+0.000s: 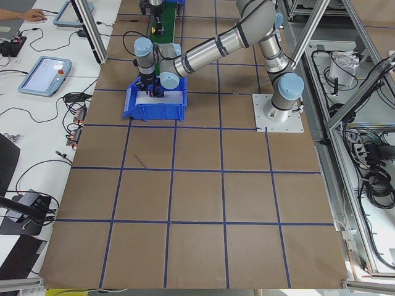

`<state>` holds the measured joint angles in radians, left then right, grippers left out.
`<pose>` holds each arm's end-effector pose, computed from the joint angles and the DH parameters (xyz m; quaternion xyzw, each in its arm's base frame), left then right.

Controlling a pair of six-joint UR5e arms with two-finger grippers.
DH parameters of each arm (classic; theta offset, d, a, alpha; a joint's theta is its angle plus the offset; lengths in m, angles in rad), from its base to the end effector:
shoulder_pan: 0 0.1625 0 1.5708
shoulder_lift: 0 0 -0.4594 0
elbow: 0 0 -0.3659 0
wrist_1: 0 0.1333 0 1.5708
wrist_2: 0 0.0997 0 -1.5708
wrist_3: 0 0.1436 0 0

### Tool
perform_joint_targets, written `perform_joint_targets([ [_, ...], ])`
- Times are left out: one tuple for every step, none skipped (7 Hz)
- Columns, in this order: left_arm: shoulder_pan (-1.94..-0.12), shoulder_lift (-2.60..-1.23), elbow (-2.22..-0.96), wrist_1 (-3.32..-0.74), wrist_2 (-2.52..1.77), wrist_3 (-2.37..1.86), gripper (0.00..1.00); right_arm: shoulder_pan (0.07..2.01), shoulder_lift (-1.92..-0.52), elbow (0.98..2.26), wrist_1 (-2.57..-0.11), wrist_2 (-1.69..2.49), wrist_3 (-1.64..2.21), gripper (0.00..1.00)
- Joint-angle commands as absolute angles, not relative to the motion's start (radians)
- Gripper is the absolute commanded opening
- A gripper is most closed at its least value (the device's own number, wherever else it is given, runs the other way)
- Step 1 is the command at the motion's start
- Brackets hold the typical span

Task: Transport two buttons from left to right
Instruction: 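Grasp the yellow button with the right gripper and lift it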

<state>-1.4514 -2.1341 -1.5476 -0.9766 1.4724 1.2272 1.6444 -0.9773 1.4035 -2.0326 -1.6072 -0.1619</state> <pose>-0.0670 -0.6792 0.2255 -0.5263 -0.8484 0.0518 0.0216 0.1788 -0.6835 0.2522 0.1171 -0.9928 0.0170 0.0190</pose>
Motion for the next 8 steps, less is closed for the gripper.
perform_joint_targets([
  [-1.451, -2.134, -1.552, -0.966, 1.473, 1.227, 0.42, 1.638, -0.982, 1.398, -2.014, -1.609, -0.170, 0.08],
  [-1.451, -2.134, -1.552, -0.966, 1.473, 1.224, 0.31, 1.623, -0.989, 1.385, -2.002, -1.609, -0.179, 0.08],
  [-1.451, -2.132, -1.552, -0.962, 1.473, 1.223, 0.21, 1.596, -1.000, 1.372, -1.985, -1.646, -0.196, 0.08],
  [-1.451, -2.131, -1.552, -0.959, 1.473, 1.223, 0.10, 1.550, -1.015, 1.353, -1.956, -1.649, -0.253, 0.08],
  [-1.448, -2.129, -1.551, -0.959, 1.474, 1.223, 0.05, 1.478, -1.028, 1.341, -1.924, -1.640, -0.306, 0.08],
  [-1.442, -2.128, -1.551, -0.951, 1.474, 1.223, 0.04, 1.407, -1.041, 1.338, -1.904, -1.638, -0.374, 0.08],
  [-1.440, -2.125, -1.546, -0.951, 1.474, 1.223, 0.04, 1.352, -1.064, 1.341, -1.885, -1.637, -0.397, 0.08],
  [-1.437, -2.114, -1.546, -0.951, 1.474, 1.221, 0.04, 1.303, -1.087, 1.341, -1.866, -1.647, -0.399, 0.08],
])
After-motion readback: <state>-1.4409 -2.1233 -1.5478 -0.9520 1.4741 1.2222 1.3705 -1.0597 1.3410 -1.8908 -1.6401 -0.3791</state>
